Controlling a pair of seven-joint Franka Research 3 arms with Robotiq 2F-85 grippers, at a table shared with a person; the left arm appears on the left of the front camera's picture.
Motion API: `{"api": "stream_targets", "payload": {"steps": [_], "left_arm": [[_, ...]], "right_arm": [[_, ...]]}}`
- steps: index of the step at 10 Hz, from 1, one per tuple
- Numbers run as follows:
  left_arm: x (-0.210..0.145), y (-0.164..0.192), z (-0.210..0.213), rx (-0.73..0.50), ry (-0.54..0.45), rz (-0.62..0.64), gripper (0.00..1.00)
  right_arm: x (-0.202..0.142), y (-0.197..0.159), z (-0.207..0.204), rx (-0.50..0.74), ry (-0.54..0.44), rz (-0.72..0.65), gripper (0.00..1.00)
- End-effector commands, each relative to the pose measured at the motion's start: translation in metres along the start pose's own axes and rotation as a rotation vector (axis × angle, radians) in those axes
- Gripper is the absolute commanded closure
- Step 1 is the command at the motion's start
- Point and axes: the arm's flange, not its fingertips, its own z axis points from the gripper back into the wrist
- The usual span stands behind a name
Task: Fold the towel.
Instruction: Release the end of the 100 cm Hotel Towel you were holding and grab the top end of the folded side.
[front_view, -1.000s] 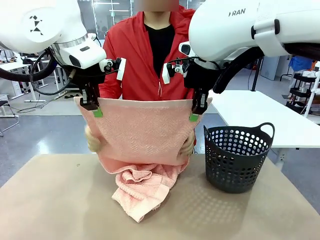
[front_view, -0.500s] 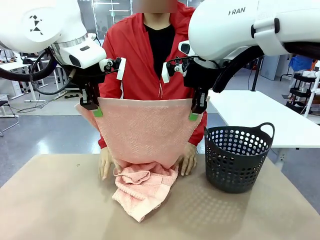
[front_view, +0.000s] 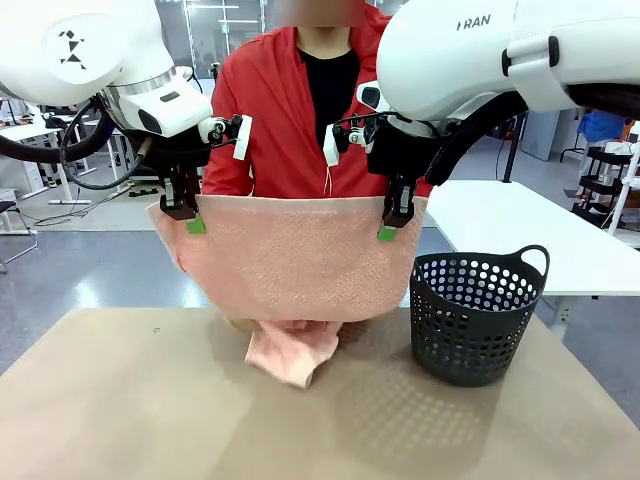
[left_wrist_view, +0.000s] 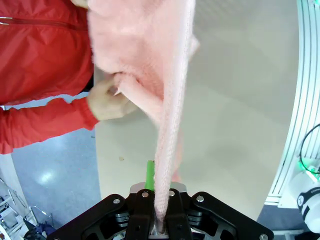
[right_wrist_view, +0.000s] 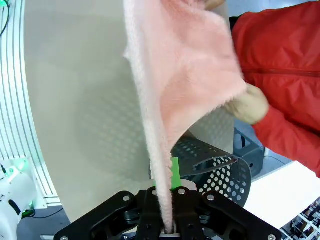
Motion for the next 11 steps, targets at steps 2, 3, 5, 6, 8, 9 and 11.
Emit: {"api": "stream_targets", "payload": {"steps": [2, 3, 5, 6, 8, 9, 11], "left_arm": [[-0.0004, 0.002, 0.002, 0.003, -0.003, 0.003, 1.0], [-0.0004, 0.002, 0.002, 0.003, -0.003, 0.003, 1.0], [-0.0004, 0.002, 0.002, 0.003, -0.003, 0.003, 1.0], [-0.0004, 0.002, 0.002, 0.003, -0.003, 0.003, 1.0], [-0.0004, 0.002, 0.002, 0.003, -0.003, 0.003, 1.0], [-0.0004, 0.002, 0.002, 0.003, -0.003, 0.003, 1.0], [-0.0004, 0.002, 0.002, 0.003, -0.003, 0.003, 1.0]], "right_arm": [[-0.0009, -0.0007, 0.0009, -0.002, 0.002, 0.01, 1.0], [-0.0009, -0.0007, 0.0009, -0.002, 0.002, 0.01, 1.0], [-0.0009, -0.0007, 0.0009, -0.002, 0.002, 0.01, 1.0], [-0.0009, -0.0007, 0.0009, -0.002, 0.002, 0.01, 1.0], [-0.0009, -0.0007, 0.0009, -0.002, 0.002, 0.01, 1.0], [-0.0009, -0.0007, 0.0009, -0.002, 0.002, 0.01, 1.0], [-0.0009, -0.0007, 0.0009, -0.002, 0.002, 0.01, 1.0]]}}
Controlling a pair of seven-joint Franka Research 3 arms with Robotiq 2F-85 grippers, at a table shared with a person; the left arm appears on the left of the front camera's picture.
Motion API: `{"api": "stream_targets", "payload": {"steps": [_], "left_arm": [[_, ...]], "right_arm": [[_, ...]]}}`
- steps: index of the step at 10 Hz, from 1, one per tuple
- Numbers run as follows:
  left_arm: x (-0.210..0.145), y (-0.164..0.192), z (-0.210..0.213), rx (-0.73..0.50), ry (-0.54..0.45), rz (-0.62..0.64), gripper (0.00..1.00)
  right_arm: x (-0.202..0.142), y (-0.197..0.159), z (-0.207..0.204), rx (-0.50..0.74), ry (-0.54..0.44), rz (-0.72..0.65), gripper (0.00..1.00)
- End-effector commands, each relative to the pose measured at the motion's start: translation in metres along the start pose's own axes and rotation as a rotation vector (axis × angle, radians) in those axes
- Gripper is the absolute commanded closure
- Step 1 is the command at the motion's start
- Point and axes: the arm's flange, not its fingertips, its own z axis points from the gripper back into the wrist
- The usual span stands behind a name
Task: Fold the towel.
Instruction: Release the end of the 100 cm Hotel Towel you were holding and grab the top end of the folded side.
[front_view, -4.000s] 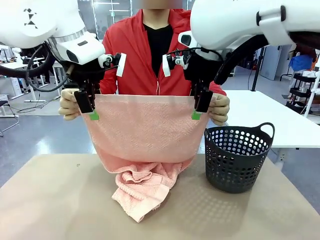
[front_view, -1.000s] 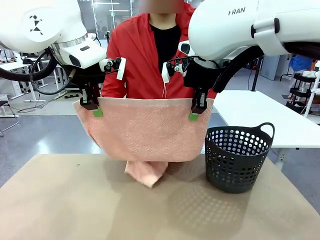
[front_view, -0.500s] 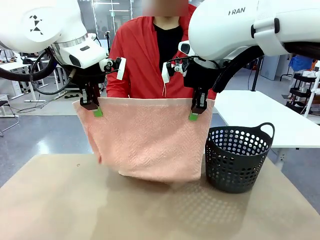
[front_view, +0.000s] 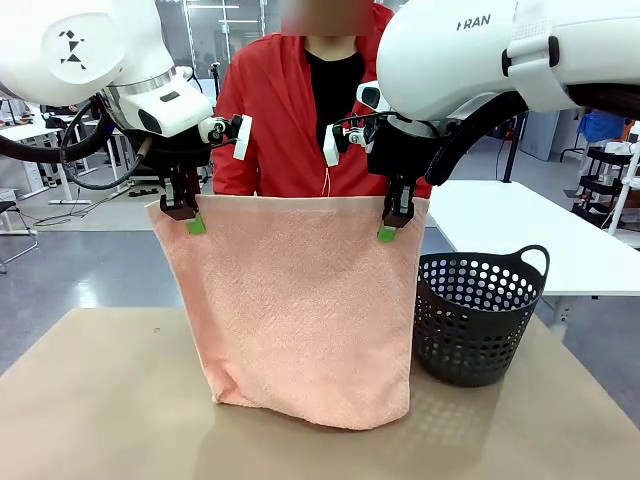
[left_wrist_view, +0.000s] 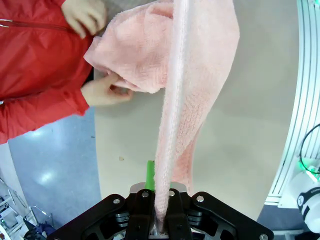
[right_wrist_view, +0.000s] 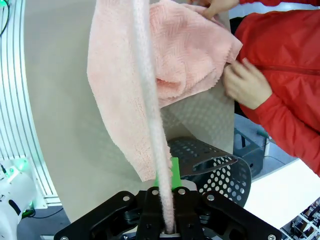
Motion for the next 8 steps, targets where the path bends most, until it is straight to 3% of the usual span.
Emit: {"api": "stream_targets", "payload": {"steps": [1, 8], "left_arm": [[-0.0004, 0.002, 0.002, 0.003, -0.003, 0.003, 1.0], [-0.0004, 0.002, 0.002, 0.003, -0.003, 0.003, 1.0]], "right_arm": [[-0.0009, -0.0007, 0.0009, -0.002, 0.002, 0.01, 1.0], [-0.0009, -0.0007, 0.0009, -0.002, 0.002, 0.01, 1.0]]}}
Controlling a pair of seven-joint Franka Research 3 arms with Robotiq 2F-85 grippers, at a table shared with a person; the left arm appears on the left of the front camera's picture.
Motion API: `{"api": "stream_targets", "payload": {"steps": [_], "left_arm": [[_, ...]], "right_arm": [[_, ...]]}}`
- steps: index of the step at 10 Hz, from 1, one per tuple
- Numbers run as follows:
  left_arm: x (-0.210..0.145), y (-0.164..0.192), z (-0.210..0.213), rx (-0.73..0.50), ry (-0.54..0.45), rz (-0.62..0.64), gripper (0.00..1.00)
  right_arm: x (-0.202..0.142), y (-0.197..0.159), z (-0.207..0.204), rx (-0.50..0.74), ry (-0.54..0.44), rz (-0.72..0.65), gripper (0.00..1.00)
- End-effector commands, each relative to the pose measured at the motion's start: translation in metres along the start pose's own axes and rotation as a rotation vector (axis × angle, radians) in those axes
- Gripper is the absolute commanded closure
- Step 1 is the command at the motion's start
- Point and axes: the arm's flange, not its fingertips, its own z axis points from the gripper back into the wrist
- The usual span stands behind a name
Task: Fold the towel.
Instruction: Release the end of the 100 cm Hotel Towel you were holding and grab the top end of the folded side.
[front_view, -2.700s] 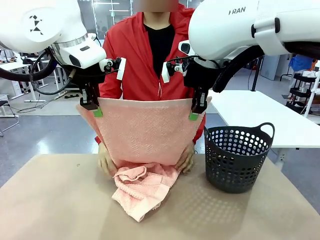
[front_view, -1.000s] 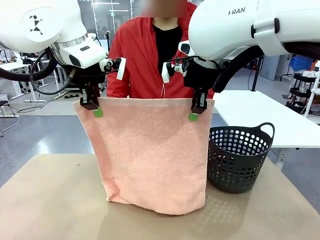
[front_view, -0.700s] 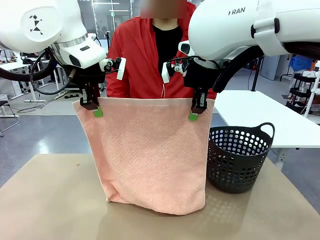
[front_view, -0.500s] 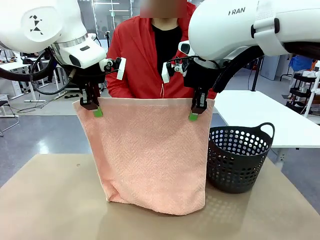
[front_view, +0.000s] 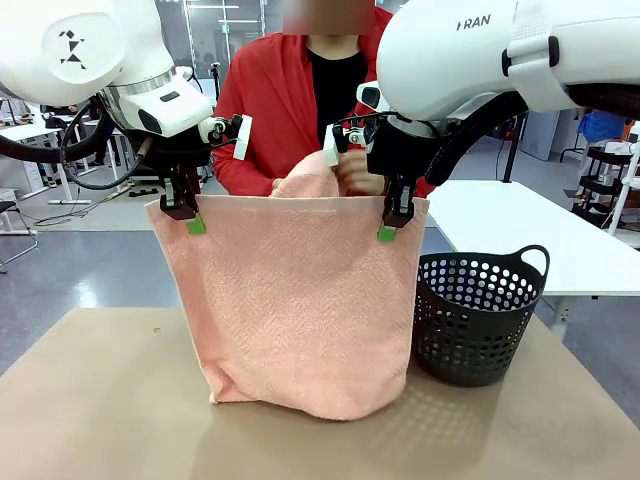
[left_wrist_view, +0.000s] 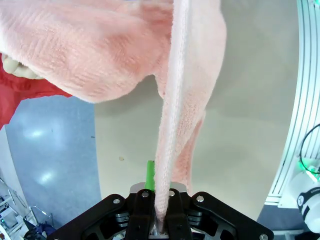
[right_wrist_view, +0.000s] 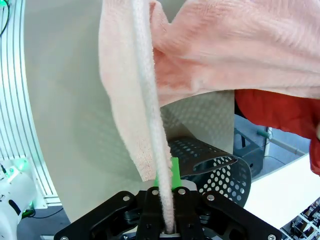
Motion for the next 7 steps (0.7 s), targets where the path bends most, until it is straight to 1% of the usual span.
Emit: {"api": "stream_targets", "payload": {"steps": [1, 7], "left_arm": [[-0.0004, 0.002, 0.002, 0.003, -0.003, 0.003, 1.0], [-0.0004, 0.002, 0.002, 0.003, -0.003, 0.003, 1.0]], "right_arm": [[-0.0009, -0.0007, 0.0009, -0.002, 0.002, 0.01, 1.0], [-0.0009, -0.0007, 0.0009, -0.002, 0.002, 0.01, 1.0]]}}
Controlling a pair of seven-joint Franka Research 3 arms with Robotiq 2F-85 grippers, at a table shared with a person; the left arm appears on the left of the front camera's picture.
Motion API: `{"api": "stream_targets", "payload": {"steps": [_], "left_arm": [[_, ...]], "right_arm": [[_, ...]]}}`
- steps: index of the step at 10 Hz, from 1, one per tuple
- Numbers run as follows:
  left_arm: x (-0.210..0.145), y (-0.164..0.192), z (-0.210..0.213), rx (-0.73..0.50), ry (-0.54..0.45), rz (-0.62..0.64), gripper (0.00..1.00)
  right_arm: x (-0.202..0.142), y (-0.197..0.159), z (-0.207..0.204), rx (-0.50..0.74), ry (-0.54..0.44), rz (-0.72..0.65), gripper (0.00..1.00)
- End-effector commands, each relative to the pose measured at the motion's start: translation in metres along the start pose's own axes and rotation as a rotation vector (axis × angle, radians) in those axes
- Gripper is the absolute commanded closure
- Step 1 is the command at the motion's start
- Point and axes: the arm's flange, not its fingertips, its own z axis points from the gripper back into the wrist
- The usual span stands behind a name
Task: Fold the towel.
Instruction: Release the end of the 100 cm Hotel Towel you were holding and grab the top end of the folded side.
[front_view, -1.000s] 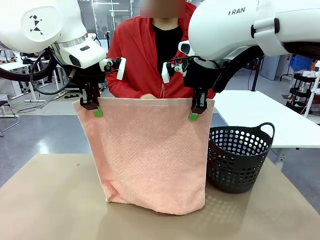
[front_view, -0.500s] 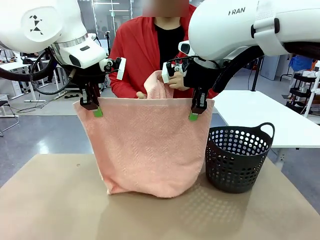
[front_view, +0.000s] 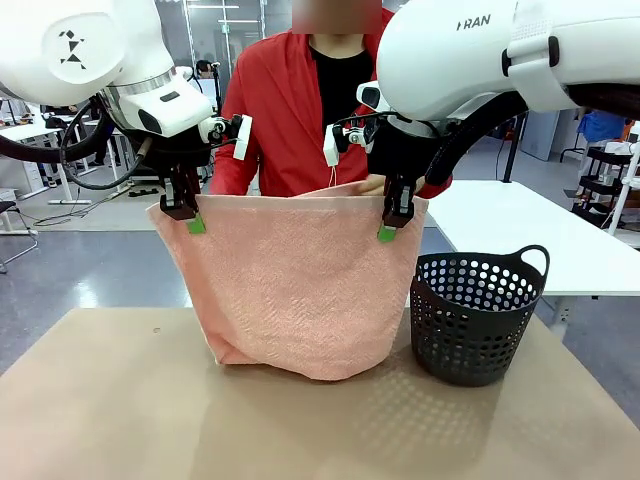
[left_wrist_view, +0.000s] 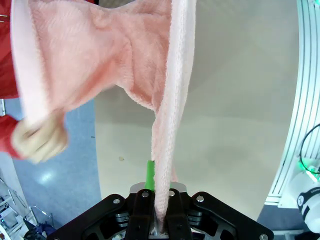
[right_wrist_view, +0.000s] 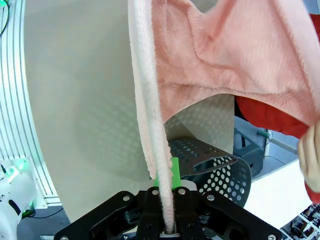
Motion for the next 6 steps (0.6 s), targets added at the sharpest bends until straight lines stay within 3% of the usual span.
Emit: {"api": "stream_targets", "payload": {"steps": [1, 6], "left_arm": [[-0.0004, 0.002, 0.002, 0.003, -0.003, 0.003, 1.0], [-0.0004, 0.002, 0.002, 0.003, -0.003, 0.003, 1.0]], "right_arm": [[-0.0009, -0.0007, 0.0009, -0.002, 0.002, 0.01, 1.0], [-0.0009, -0.0007, 0.0009, -0.002, 0.002, 0.01, 1.0]]}}
